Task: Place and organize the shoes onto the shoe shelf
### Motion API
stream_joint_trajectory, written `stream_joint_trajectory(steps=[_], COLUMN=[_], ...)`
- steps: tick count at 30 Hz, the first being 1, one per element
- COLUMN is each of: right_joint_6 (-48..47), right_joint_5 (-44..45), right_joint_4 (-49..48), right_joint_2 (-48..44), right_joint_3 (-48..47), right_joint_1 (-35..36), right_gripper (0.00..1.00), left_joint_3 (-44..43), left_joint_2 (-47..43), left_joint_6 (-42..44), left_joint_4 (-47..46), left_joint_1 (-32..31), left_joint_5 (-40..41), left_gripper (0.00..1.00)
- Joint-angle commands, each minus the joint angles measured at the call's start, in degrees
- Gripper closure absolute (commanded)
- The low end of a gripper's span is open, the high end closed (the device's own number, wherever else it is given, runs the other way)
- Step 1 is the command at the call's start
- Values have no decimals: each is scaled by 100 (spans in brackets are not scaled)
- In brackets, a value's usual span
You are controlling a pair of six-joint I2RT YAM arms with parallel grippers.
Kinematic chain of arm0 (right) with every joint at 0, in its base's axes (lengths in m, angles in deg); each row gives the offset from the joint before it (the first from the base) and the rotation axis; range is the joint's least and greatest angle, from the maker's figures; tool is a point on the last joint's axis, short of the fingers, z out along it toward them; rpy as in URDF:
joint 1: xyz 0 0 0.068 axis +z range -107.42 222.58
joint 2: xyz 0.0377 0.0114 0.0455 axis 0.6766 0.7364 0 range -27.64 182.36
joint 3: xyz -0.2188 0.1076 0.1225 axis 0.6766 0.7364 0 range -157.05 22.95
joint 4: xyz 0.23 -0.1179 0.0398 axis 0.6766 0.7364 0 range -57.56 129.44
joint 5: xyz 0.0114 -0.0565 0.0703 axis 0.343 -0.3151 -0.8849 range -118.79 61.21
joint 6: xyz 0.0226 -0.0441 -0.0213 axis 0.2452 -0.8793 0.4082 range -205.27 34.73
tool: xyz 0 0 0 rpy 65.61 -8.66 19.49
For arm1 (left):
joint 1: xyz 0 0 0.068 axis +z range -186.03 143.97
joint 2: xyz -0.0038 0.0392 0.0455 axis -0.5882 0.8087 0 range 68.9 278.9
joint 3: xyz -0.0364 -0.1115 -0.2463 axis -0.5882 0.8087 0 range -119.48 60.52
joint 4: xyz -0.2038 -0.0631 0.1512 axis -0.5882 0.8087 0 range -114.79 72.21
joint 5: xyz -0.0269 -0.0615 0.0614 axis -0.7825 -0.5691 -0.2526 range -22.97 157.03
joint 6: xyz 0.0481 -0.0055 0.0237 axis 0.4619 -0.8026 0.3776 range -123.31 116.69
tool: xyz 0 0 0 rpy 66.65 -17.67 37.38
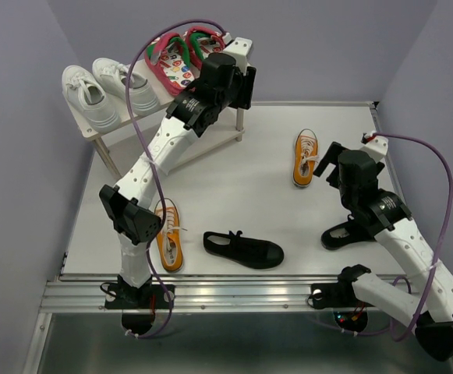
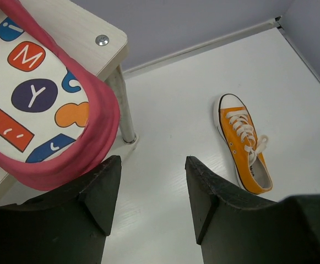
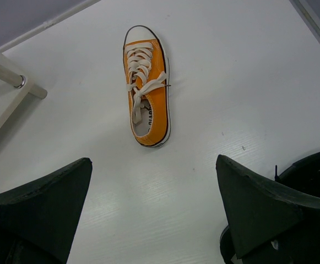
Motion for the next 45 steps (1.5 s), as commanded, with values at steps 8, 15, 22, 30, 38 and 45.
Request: stream_joint_trajectory(steps=[8,15,22,30,38,45], right_joint_6=[29,38,55,64,-6,-6], right_joint_5=[-39,-65,-83,-188,-197,-197], right_joint_4=[-291,-273,-264,-264,-291,-335], right_joint_2=[81,72,63,72,55,-86], right_joint_3=[-148,-147,-165,-200,-209,-77], right_joint_1=[-8,-8,-8,-8,-8,-8], right_gripper=[0,0,0,0,0,0], left_joint_3=[-868,-605,-448,333,2188,4349], left_joint_2=[540,382,119,-829,-1823,-3140], left_joint_6=[353,537,450,72,-419,-1981], left_joint_4=[71,-271,-121,-34,809,1171], left_joint_1=[36,71,89,-305,-1395,-1660], left_joint_5=[492,677,669,-53,642,528], left_gripper=[39,39,39,37,34,33])
